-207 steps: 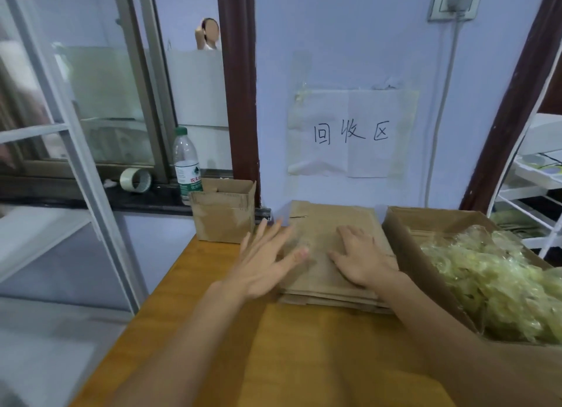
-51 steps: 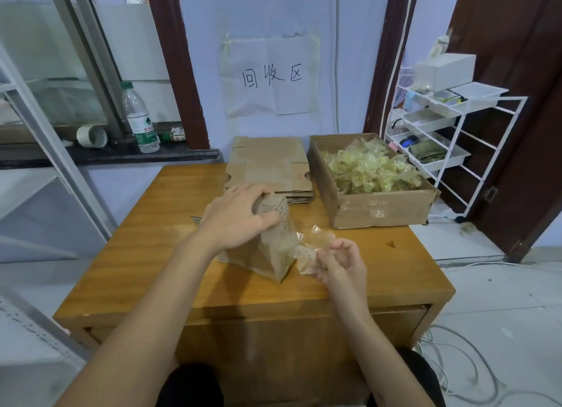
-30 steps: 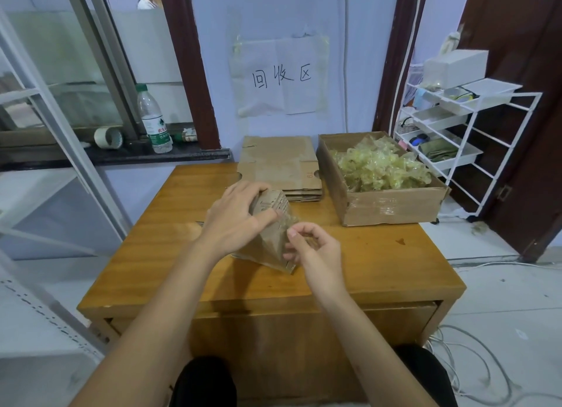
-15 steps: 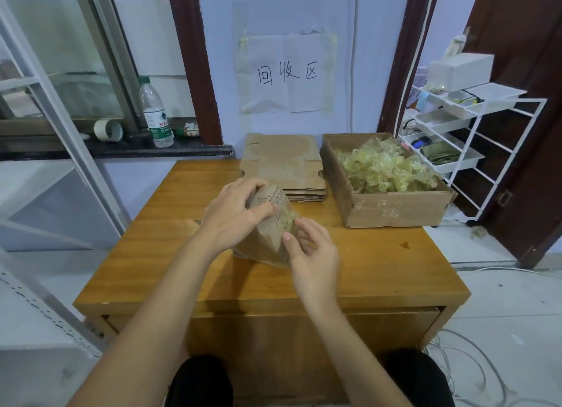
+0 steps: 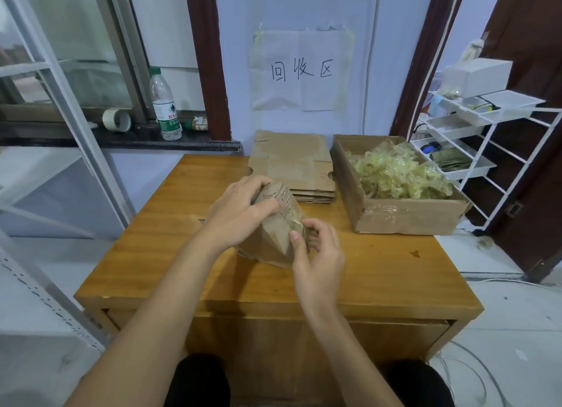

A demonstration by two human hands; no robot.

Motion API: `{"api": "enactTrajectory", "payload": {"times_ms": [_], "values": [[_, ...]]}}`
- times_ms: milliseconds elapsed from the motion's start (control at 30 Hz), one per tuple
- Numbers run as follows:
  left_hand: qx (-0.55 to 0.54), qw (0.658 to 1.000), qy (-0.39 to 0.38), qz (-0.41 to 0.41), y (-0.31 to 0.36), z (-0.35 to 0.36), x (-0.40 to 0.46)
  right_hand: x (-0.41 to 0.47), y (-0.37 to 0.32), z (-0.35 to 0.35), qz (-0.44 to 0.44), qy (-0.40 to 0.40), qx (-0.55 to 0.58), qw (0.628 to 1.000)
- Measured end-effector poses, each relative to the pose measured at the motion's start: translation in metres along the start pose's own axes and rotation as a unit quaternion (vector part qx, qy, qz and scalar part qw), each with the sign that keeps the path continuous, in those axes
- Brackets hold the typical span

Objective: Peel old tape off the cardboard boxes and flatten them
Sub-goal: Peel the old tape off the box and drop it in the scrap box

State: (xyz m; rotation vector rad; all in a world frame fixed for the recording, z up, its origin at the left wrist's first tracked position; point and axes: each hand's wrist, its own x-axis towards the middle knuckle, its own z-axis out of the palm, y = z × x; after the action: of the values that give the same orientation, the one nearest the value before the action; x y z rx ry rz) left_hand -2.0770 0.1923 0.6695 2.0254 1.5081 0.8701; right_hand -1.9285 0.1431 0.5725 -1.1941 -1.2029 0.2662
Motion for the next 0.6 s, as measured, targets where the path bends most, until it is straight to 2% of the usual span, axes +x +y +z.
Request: {"api": "enactTrajectory", "payload": {"times_ms": [133,267,600], "values": [[-0.024,1.0,0.0,-0.007,-0.004,-0.003,-0.002,0.003,0.01,0.003,-0.152,-0.003,-0.066,0.986],[-0.033,0.999,-0.005,-0.004,-0.006,-0.004,-0.004,0.005,0.014,-0.002,-0.23,-0.006,-0.078,0.97],[-0.05,0.999,-0.006,-0.011,-0.005,-0.007,-0.004,0.002,0.021,-0.011,-0.267,-0.056,-0.099,0.957]]}}
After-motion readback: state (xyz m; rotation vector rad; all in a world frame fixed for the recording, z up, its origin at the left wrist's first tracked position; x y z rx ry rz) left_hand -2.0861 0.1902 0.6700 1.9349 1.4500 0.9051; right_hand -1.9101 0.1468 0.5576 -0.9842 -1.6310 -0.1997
